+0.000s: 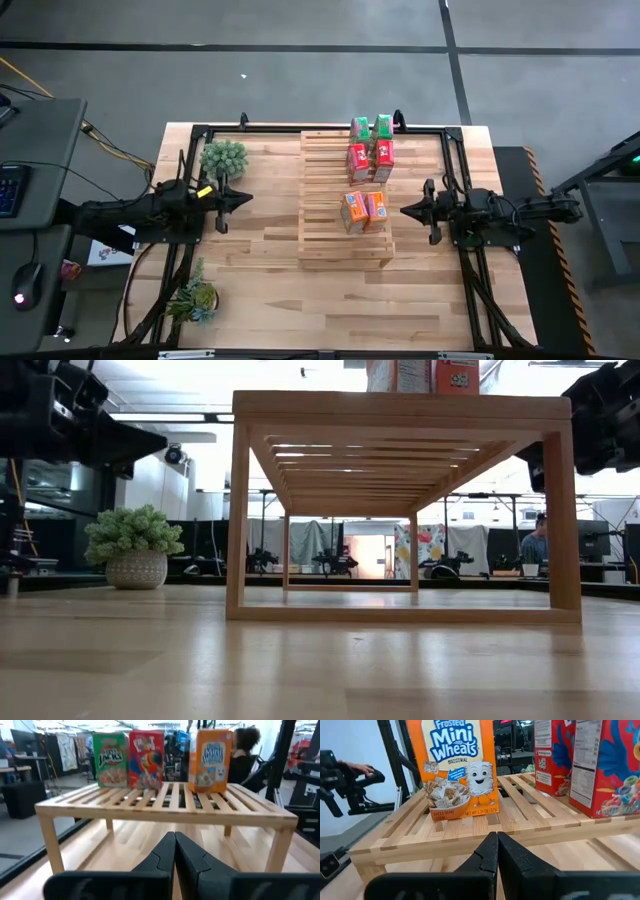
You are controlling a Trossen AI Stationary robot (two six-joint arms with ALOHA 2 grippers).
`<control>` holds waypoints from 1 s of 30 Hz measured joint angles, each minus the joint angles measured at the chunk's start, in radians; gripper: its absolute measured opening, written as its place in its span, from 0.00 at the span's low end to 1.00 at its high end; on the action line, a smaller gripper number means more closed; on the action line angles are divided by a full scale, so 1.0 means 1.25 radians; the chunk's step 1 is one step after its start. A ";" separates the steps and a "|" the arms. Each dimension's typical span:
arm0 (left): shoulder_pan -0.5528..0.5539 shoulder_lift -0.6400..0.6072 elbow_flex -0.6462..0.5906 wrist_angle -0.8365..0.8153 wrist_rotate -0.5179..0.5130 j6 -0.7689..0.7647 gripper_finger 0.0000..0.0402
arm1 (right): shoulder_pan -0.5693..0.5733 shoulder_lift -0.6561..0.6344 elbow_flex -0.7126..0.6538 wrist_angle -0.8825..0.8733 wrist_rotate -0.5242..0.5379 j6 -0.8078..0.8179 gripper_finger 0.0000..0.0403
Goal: Stack cereal on shelf
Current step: Return to Home Position
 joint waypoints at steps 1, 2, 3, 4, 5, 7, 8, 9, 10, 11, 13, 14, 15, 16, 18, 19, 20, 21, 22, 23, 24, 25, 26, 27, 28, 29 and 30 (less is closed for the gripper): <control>-0.003 -0.001 0.000 -0.004 0.000 0.000 0.00 | 0.000 0.000 0.000 0.000 0.000 0.015 0.00; -0.004 -0.001 -0.002 -0.010 0.000 0.000 0.00 | 0.000 0.000 0.000 0.000 0.000 0.028 0.00; -0.007 0.001 -0.002 -0.013 0.000 0.000 0.00 | 0.001 -0.002 0.000 0.000 0.000 0.041 0.00; -0.009 0.001 -0.002 -0.016 0.000 0.000 0.00 | 0.002 -0.010 0.000 0.000 0.000 0.051 0.00; -0.013 0.001 -0.002 -0.015 0.001 0.000 0.00 | 0.002 -0.021 0.000 0.000 -0.001 0.064 0.00; -0.021 0.000 -0.002 -0.011 0.000 0.000 0.00 | 0.002 -0.037 0.000 0.005 -0.001 0.077 0.00; -0.025 0.000 -0.002 -0.008 0.000 0.000 0.00 | 0.002 -0.036 0.000 0.015 0.000 0.085 0.00; -0.029 0.000 -0.002 -0.008 0.001 0.000 0.00 | 0.002 -0.036 0.000 0.015 0.000 0.089 0.00; -0.032 0.000 -0.002 -0.011 0.000 0.000 0.00 | 0.002 -0.036 0.000 0.014 0.000 0.088 0.00; -0.034 0.000 -0.002 -0.014 0.001 0.000 0.00 | 0.002 -0.036 0.000 0.010 0.000 0.085 0.00; -0.035 0.000 -0.002 -0.009 0.001 0.000 0.00 | 0.002 -0.036 0.000 0.007 0.000 0.084 0.00; -0.035 0.000 -0.002 -0.007 0.001 0.000 0.00 | 0.002 -0.036 0.000 0.006 0.000 0.085 0.00; -0.034 0.000 -0.002 -0.007 0.001 0.000 0.00 | 0.002 -0.034 0.000 0.006 0.000 0.085 0.00; -0.034 0.000 -0.002 -0.008 0.001 0.000 0.00 | 0.002 -0.031 0.000 0.006 0.001 0.084 0.00; -0.034 0.000 -0.002 -0.007 0.001 0.000 0.00 | 0.002 -0.031 0.000 0.005 0.002 0.083 0.00; -0.034 0.000 -0.002 -0.008 0.001 0.000 0.00 | 0.002 -0.031 0.000 0.004 0.002 0.082 0.00; -0.034 0.000 -0.002 -0.008 0.001 0.000 0.00 | 0.002 -0.031 0.000 0.004 0.002 0.082 0.00; -0.034 0.000 -0.002 -0.008 0.001 0.000 0.00 | 0.002 -0.031 0.000 0.004 0.002 0.082 0.00; -0.034 0.001 -0.002 -0.008 0.001 0.000 0.00 | 0.002 -0.031 0.000 0.004 0.002 0.082 0.00; -0.034 0.002 -0.002 -0.008 0.001 0.000 0.00 | 0.002 -0.031 0.000 0.004 0.002 0.082 0.00; -0.034 0.002 -0.002 -0.009 0.000 0.000 0.00 | 0.002 -0.031 0.000 0.003 0.002 0.082 0.00; -0.034 0.002 -0.002 -0.009 0.001 0.000 0.00 | 0.002 -0.031 0.000 0.003 0.002 0.082 0.00; -0.034 0.002 -0.002 -0.009 0.001 0.000 0.00 | 0.002 -0.031 0.000 0.003 0.002 0.082 0.00; -0.034 0.002 -0.002 -0.009 0.001 0.000 0.00 | 0.002 -0.031 0.000 0.003 0.002 0.082 0.00; -0.034 0.002 -0.002 -0.009 0.000 0.000 0.00 | 0.002 -0.031 0.000 0.002 0.002 0.082 0.00; -0.034 0.002 -0.002 -0.009 0.001 0.000 0.00 | 0.002 -0.031 -0.001 0.001 0.002 0.082 0.00; -0.034 0.002 -0.002 -0.009 0.001 0.000 0.00 | 0.002 -0.031 -0.001 0.001 0.002 0.082 0.00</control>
